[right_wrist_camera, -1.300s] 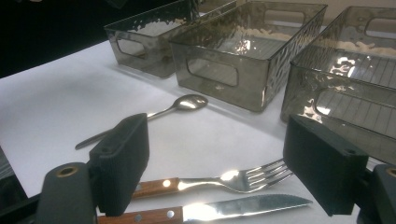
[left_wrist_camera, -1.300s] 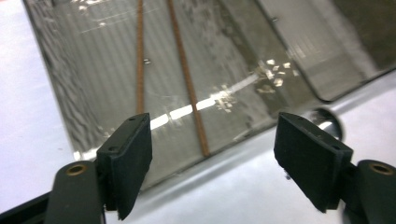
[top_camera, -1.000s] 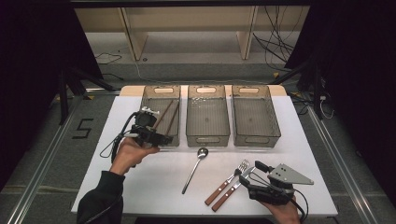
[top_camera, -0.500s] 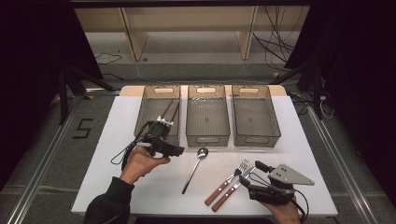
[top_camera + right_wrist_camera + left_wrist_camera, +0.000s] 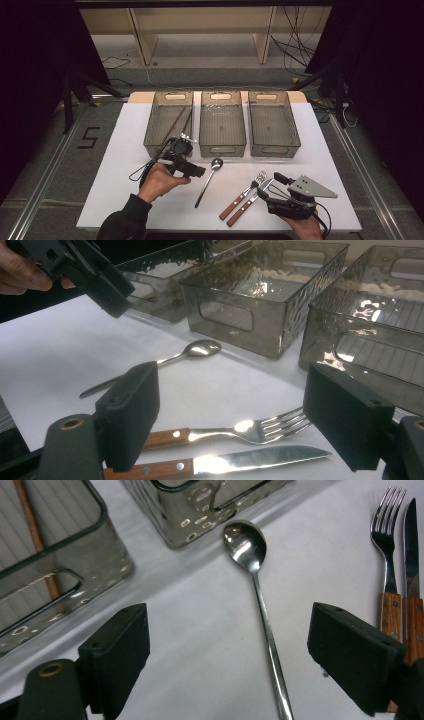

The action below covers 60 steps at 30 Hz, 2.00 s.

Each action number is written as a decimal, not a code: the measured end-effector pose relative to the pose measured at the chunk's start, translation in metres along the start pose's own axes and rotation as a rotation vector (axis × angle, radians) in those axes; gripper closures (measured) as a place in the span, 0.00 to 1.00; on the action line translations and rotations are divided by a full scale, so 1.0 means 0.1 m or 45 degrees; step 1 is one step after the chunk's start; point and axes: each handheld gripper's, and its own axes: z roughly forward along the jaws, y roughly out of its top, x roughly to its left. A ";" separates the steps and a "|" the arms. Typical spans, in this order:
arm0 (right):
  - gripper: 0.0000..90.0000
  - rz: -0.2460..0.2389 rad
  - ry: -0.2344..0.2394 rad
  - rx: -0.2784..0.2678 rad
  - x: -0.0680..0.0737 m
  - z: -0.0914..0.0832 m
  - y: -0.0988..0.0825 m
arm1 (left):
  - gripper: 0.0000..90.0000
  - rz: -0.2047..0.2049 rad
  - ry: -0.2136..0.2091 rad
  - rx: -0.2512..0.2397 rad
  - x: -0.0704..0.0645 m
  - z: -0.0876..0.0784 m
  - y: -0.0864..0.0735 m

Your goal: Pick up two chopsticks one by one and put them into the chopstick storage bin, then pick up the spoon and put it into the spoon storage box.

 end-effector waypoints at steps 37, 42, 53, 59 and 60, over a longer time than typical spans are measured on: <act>0.26 -0.025 -0.010 0.011 0.02 -0.01 0.00 | 0.35 0.121 -0.054 0.226 -0.30 0.40 -0.05; 0.26 -0.028 -0.012 0.012 0.03 -0.01 0.00 | 0.46 0.148 -0.063 0.249 -0.32 0.46 -0.07; 0.26 -0.039 -0.015 0.013 0.04 -0.01 0.00 | 0.61 0.182 -0.059 0.286 -0.32 0.56 -0.11; 0.26 -0.039 -0.014 0.012 0.04 -0.01 0.01 | 0.67 0.219 -0.039 0.292 -0.36 0.57 -0.11; 0.26 -0.039 -0.014 0.013 0.04 0.00 0.01 | 0.68 0.222 -0.034 0.289 -0.36 0.58 -0.11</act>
